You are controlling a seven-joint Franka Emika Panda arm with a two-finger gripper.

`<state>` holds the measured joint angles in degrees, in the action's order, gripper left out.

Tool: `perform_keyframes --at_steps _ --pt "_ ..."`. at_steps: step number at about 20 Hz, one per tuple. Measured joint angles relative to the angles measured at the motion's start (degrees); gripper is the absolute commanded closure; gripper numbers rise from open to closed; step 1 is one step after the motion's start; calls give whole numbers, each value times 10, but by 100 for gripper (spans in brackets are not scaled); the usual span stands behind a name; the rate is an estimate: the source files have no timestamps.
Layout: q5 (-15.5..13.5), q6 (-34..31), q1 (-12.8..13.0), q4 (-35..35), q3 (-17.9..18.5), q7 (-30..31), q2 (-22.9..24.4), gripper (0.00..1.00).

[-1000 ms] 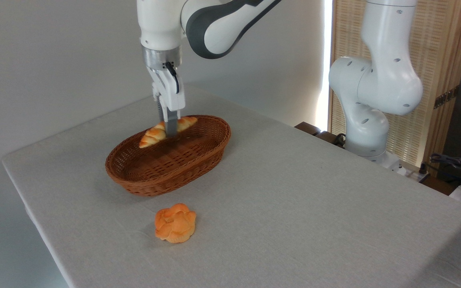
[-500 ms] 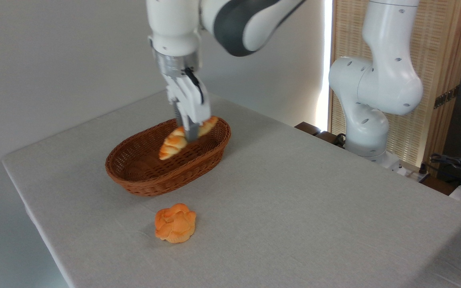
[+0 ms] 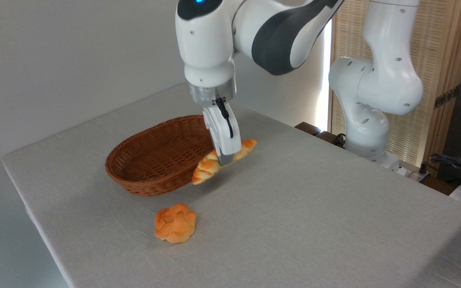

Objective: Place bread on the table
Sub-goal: 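Lift the braided roll out of the basket and move it beside the bun, then lower the braided roll onto the table next to the orange bun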

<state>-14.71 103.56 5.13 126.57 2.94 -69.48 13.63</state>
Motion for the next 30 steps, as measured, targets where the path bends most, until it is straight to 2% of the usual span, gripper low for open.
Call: perform_keyframes --at_steps 8,9,11,13,14,30 --pt "12 45 2 49 -2 0 -3 52" --pt "12 49 2 53 -2 0 -4 32" --pt "12 57 3 58 -2 0 -5 24" --pt "12 60 3 59 -2 0 -6 2" --pt "12 60 3 59 -2 0 -6 0" --pt "12 60 3 59 -2 0 -6 0"
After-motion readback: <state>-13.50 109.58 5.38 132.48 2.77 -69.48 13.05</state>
